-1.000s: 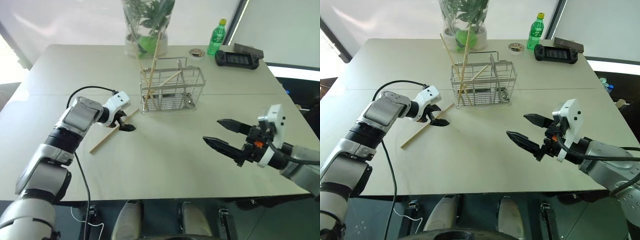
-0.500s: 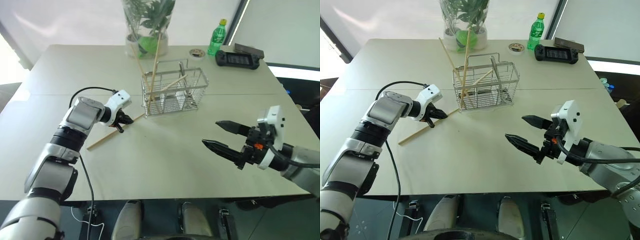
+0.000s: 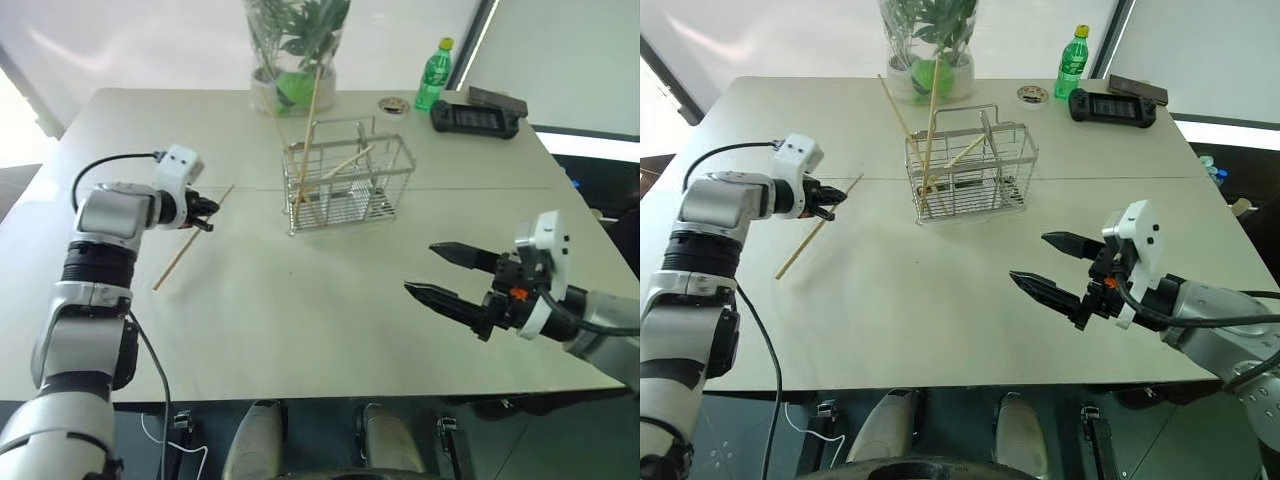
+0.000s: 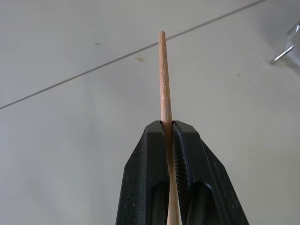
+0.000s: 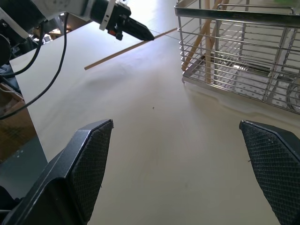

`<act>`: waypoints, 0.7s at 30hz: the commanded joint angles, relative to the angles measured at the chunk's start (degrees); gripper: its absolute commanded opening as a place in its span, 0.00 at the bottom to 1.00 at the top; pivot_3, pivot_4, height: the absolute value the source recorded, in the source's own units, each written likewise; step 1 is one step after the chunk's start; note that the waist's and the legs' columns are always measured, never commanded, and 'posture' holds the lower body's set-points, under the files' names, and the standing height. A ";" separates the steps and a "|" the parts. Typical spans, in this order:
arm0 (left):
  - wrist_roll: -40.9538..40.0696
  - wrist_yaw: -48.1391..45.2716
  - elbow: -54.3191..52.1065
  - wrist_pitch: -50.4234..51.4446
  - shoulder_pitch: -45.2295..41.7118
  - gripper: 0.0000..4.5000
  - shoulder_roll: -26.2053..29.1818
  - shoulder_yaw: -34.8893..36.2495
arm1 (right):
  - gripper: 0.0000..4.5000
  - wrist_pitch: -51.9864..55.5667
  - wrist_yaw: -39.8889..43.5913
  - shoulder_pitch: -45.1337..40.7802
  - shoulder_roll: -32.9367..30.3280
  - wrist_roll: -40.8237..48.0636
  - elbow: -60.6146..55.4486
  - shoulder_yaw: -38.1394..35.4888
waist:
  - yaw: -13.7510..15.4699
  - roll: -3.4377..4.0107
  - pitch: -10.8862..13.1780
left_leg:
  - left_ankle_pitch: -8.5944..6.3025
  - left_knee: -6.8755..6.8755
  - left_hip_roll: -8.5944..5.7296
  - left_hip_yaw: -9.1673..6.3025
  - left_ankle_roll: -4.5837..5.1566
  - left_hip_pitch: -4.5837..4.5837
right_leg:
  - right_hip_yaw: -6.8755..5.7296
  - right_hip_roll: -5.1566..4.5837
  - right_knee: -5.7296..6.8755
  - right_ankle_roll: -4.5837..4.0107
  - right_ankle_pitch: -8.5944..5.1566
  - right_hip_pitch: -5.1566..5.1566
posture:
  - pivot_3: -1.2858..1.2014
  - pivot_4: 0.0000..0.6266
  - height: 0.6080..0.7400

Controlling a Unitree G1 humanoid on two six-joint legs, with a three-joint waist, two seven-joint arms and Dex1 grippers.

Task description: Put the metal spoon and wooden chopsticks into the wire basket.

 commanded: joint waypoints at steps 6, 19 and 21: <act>-14.26 13.46 -16.58 -18.92 -11.70 0.01 -15.35 18.32 | 1.00 -0.80 0.16 -1.40 -0.46 0.04 -0.36 -0.61 | 0.29 -0.01 0.00 | 0.00 0.28 0.00 -0.07 -0.01 -0.15 | -0.05 0.00 -0.02 0.04 0.03 0.05 | 0.52 0.24 0.85; -13.79 17.62 -5.94 -37.48 -13.68 0.01 -28.07 14.14 | 1.00 -0.77 -2.61 0.07 0.71 1.79 -1.96 -1.95 | -0.03 0.09 -0.06 | -0.14 0.57 -0.02 0.03 0.22 -0.10 | -0.01 0.03 0.00 0.20 0.07 0.20 | 0.52 0.24 0.85; -13.65 17.63 -4.71 -39.49 -12.91 0.01 -28.66 13.84 | 1.00 -0.85 -3.47 0.36 0.87 2.30 -2.53 -1.94 | -0.01 0.09 -0.06 | -0.15 0.57 -0.02 0.03 0.24 -0.10 | -0.02 0.03 0.00 0.20 0.07 0.20 | 0.52 0.24 0.85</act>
